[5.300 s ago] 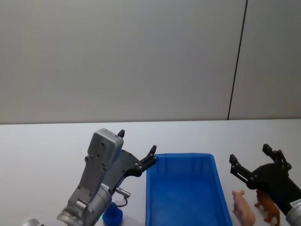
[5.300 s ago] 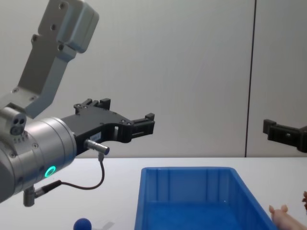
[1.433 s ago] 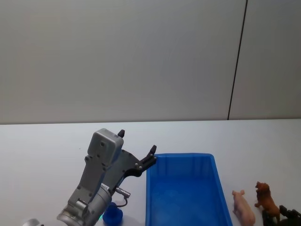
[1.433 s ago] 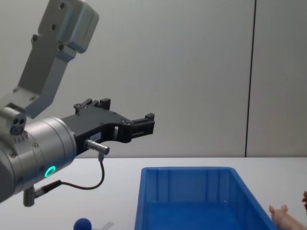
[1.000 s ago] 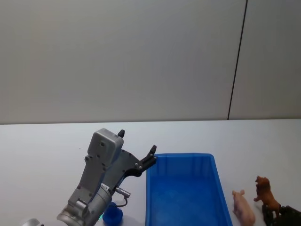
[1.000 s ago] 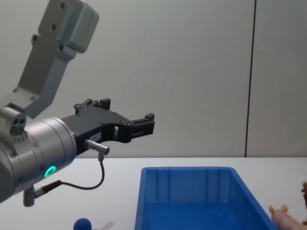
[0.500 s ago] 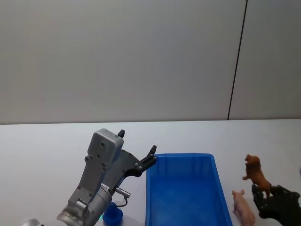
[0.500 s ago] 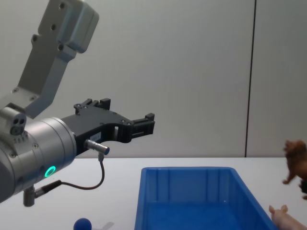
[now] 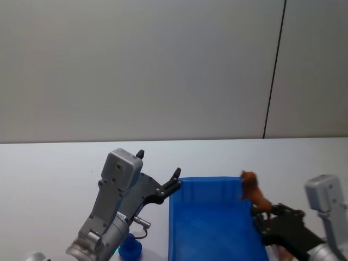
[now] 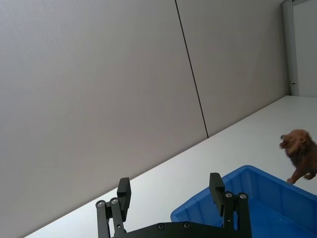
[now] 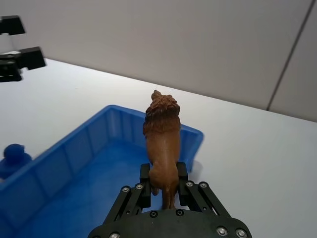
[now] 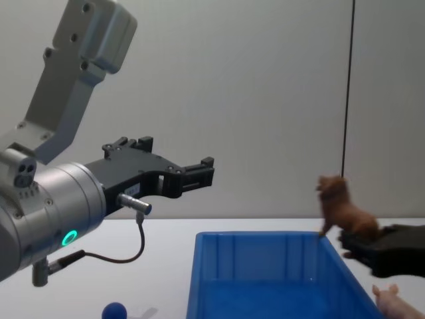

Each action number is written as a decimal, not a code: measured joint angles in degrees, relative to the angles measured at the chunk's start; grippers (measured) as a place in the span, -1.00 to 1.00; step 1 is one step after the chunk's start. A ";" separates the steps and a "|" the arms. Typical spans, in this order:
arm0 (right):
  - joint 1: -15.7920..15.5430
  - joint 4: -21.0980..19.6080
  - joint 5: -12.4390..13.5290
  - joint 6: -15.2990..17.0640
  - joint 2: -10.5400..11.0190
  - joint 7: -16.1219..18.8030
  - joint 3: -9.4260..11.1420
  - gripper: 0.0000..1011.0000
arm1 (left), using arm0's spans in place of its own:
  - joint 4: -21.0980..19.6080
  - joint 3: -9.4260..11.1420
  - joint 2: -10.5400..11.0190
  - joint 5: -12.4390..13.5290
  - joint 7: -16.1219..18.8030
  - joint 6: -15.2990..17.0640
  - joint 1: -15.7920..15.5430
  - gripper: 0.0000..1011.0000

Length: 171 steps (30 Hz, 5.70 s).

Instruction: Pick up the two dolls from the table and place them into the box.

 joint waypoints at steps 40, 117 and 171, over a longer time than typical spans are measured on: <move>2.17 2.34 -0.18 1.04 -2.30 -2.55 -0.49 0.98 | 0.00 0.00 0.00 0.00 0.00 0.00 0.00 0.98; -2.31 4.91 -1.20 -1.37 -0.95 -6.87 0.85 -0.29 | 0.00 0.00 0.00 0.00 0.00 0.00 0.00 0.98; 13.11 16.59 -5.53 -8.07 -8.77 3.69 -1.47 0.98 | 0.00 0.00 -0.01 0.00 0.00 0.00 0.00 0.98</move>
